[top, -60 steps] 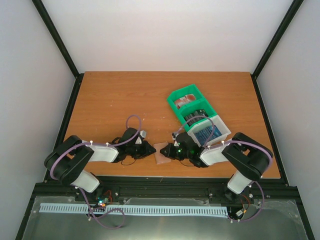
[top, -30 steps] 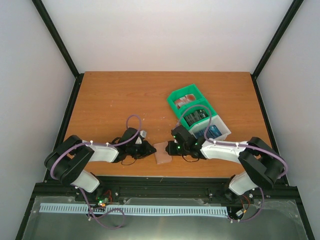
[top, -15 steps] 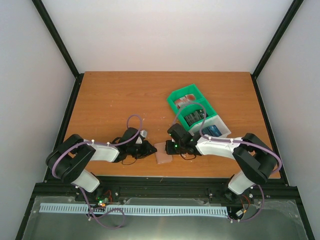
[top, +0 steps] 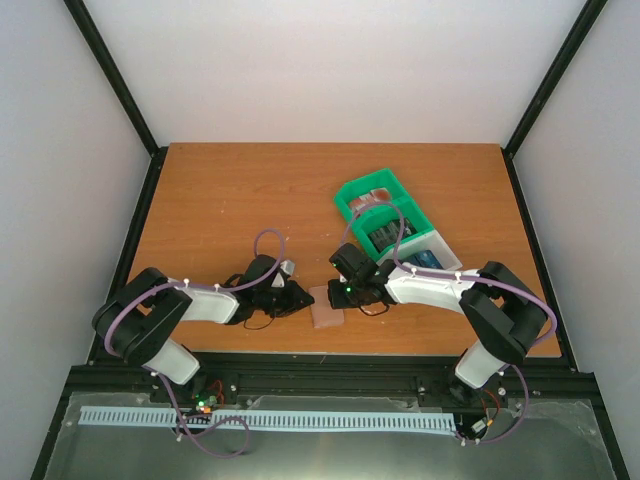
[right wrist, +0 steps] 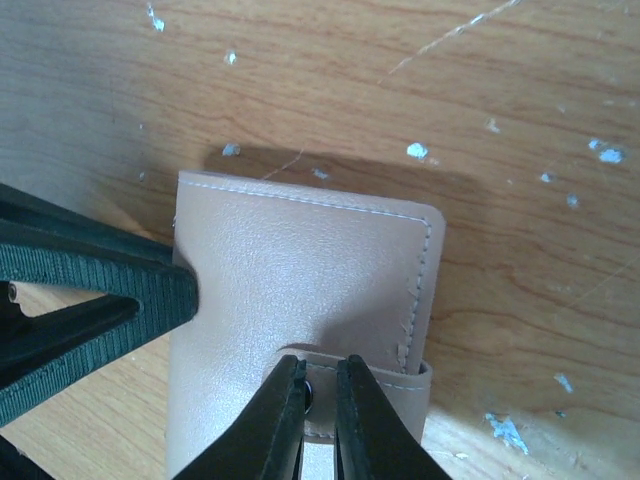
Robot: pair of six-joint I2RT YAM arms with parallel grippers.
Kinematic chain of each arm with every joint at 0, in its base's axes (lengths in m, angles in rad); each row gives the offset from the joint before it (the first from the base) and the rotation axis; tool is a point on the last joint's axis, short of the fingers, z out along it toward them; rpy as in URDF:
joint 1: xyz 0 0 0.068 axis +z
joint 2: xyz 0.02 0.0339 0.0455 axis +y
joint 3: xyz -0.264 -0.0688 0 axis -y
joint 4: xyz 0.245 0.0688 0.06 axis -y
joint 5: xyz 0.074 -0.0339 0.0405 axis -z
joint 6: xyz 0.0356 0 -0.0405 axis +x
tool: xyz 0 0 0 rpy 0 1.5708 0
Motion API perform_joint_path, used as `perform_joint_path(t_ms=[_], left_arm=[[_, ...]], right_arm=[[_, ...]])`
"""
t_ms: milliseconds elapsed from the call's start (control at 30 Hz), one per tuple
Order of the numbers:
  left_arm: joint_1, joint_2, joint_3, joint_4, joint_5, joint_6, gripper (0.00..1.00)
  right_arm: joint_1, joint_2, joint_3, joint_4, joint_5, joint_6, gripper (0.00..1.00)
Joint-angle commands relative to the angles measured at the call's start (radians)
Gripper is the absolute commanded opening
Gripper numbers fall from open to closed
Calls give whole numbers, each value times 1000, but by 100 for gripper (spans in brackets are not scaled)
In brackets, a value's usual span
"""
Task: Put the credit cards into the card holder
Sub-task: Close the card holder at the center of the board.
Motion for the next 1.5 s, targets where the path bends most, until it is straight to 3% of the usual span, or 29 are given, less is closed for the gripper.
perform_joint_path(t_ms=[0,467,1100,1467], left_arm=[[-5,52,-8,-99,-41,5,16],[-5,63,-7,-95,-40,2,16],[-5,80,-3,-96,-40,-3,16],[-5,89,12,-105,-36,-9,17]], right_arm=[[12,9,-2,-53,-75,-30,10],[27,51,-3,-101,-24,-43,3],[61,17,-148,-20,-21,-14,3],[201,46,-245,136,171,-5,3]])
